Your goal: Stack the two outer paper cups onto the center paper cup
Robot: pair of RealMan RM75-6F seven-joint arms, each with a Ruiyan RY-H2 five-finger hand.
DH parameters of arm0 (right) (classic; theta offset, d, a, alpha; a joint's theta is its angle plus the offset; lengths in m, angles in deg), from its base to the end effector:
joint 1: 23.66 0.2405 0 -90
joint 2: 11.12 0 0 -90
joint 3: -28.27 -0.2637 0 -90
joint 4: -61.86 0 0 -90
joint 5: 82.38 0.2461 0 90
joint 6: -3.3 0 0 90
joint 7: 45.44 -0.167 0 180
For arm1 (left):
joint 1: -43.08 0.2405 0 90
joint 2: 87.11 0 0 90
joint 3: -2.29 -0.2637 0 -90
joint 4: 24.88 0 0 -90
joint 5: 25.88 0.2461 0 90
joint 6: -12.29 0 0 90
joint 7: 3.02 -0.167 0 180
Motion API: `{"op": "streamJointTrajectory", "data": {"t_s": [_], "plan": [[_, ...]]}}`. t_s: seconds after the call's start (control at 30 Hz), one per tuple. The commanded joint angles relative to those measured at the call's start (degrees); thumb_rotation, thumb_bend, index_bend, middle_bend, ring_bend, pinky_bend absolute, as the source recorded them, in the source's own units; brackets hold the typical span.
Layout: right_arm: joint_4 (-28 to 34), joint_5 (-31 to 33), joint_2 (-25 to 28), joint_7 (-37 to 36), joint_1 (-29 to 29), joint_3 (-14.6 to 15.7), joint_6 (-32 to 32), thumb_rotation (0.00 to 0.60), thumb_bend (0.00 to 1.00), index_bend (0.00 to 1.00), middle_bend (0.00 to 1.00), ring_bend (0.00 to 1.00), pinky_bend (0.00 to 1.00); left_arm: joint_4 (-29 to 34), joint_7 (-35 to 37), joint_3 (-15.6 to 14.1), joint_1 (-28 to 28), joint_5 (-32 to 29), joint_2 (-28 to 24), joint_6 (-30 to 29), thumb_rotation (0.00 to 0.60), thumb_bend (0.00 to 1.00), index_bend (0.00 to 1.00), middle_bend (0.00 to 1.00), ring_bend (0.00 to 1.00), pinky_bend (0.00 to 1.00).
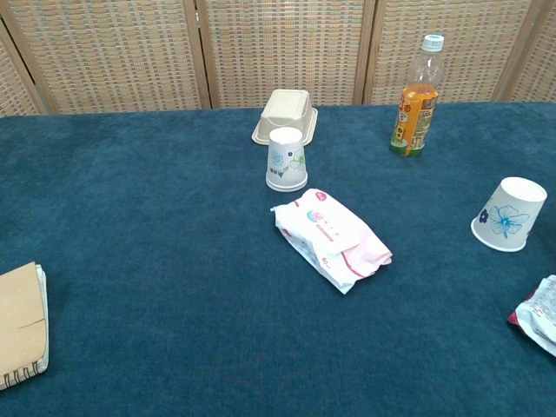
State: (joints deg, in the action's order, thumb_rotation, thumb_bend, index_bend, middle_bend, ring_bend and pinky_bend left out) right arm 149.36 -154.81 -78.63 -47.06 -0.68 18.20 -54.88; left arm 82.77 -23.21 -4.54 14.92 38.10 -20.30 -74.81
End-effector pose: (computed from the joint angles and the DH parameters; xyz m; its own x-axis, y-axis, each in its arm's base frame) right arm -0.3052 -0.3372 0.0832 0.3322 -0.2246 0.9161 -0.9430 -0.0587 0.3276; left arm -0.2497 0.2668 0.0834 0.4692 0.0997 0.8774 0.8829 -0.0361 -0.4681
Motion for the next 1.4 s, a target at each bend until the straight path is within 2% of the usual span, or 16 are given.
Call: {"op": "streamJointTrajectory", "data": {"t_s": [0.03, 0.7, 1.0, 1.17, 1.4], "plan": [[-1.00, 2.54, -1.70, 2.41, 1.91, -0.71, 2.28, 0.600, 0.14, 0.34, 0.08, 0.00, 0.00, -0.79, 1.08, 0.53, 1.07, 0.45, -0.07, 0.70, 0.600, 0.12, 0.00, 0.00, 0.00, 0.00], [-7.13, 12.27, -7.59, 8.84, 8.56, -1.28, 9.87, 0.600, 0.14, 0.34, 0.08, 0.00, 0.00, -4.05, 4.00, 5.19, 4.37, 1.88, -0.63, 7.08, 0.600, 0.12, 0.00, 0.00, 0.00, 0.00], [-10.85, 14.24, -9.87, 9.48, 9.90, -0.99, 11.11, 0.600, 0.20, 0.49, 0.15, 0.00, 0.01, -4.41, 4.80, 6.57, 5.28, 2.72, -0.95, 8.61, 0.600, 0.12, 0.00, 0.00, 0.00, 0.00], [-9.95, 13.11, -9.51, 9.24, 9.80, -1.06, 9.47, 0.600, 0.20, 0.52, 0.17, 0.00, 0.02, -4.84, 5.20, 7.39, 5.71, 3.15, -0.92, 9.47, 0.600, 0.12, 0.00, 0.00, 0.00, 0.00], [-4.83, 9.85, -7.19, 8.47, 9.71, -2.33, 5.61, 0.600, 0.20, 0.55, 0.18, 0.01, 0.04, -4.92, 5.86, 8.37, 6.49, 3.55, -1.20, 9.72, 0.600, 0.12, 0.00, 0.00, 0.00, 0.00]]}}
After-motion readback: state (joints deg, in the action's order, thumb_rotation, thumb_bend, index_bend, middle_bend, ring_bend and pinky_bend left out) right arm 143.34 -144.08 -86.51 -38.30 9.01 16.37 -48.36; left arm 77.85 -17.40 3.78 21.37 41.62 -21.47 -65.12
